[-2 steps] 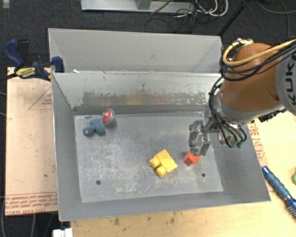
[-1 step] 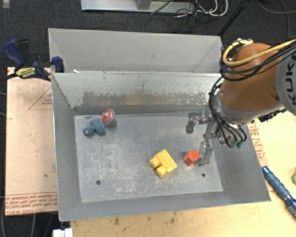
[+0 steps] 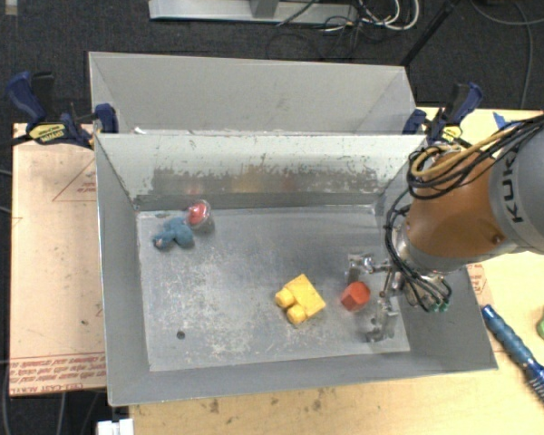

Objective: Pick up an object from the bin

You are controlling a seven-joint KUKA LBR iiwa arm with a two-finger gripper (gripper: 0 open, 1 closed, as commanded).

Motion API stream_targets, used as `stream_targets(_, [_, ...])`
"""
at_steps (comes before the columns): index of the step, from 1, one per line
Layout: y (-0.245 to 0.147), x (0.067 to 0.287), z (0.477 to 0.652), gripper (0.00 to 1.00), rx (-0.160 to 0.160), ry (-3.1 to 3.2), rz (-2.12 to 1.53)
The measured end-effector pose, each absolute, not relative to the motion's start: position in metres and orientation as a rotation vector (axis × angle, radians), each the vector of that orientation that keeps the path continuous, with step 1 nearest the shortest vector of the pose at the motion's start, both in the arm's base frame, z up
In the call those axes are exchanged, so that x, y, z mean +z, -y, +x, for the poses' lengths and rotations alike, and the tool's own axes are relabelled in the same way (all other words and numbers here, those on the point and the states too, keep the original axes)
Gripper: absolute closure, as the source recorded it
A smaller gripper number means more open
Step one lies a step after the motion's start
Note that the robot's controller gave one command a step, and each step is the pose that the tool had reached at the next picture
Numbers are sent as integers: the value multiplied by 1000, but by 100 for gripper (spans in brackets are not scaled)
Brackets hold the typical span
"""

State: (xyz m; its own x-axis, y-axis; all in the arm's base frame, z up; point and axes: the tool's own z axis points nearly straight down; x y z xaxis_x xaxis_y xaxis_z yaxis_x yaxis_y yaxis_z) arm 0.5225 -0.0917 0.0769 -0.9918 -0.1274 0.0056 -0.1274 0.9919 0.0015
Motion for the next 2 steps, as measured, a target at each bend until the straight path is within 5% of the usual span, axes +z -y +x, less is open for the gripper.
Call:
stream_targets(1, [90, 82, 525, 100, -1, 3135, 206])
stream_targets(2, [81, 214, 532, 100, 2, 3147, 192])
